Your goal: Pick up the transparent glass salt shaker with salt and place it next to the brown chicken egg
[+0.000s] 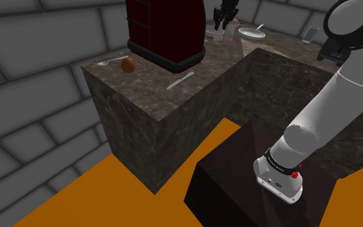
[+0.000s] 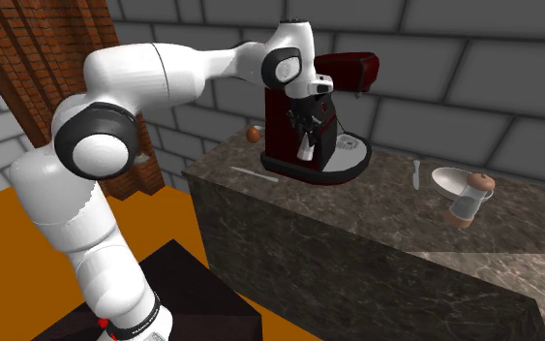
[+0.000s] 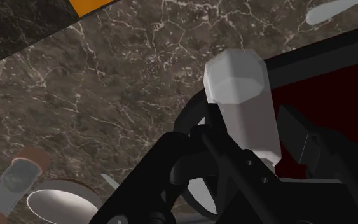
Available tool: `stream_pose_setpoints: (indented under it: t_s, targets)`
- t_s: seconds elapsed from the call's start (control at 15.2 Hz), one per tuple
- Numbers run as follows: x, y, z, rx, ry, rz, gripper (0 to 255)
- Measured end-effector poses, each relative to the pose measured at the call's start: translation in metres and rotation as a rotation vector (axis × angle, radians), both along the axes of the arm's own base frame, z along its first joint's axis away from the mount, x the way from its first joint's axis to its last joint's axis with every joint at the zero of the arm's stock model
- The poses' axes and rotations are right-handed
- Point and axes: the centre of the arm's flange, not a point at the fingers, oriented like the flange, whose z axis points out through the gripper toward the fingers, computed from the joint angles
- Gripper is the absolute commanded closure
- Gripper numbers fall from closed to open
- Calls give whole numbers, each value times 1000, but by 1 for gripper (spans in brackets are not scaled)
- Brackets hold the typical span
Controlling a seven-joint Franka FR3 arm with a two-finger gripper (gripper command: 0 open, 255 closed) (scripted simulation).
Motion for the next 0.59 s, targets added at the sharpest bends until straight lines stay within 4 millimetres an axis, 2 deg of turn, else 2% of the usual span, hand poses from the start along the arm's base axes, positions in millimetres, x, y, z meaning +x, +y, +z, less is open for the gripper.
stream_pose_setpoints:
  t_s: [0.59]
  targets:
    - [24,119,1,0,0,0,255]
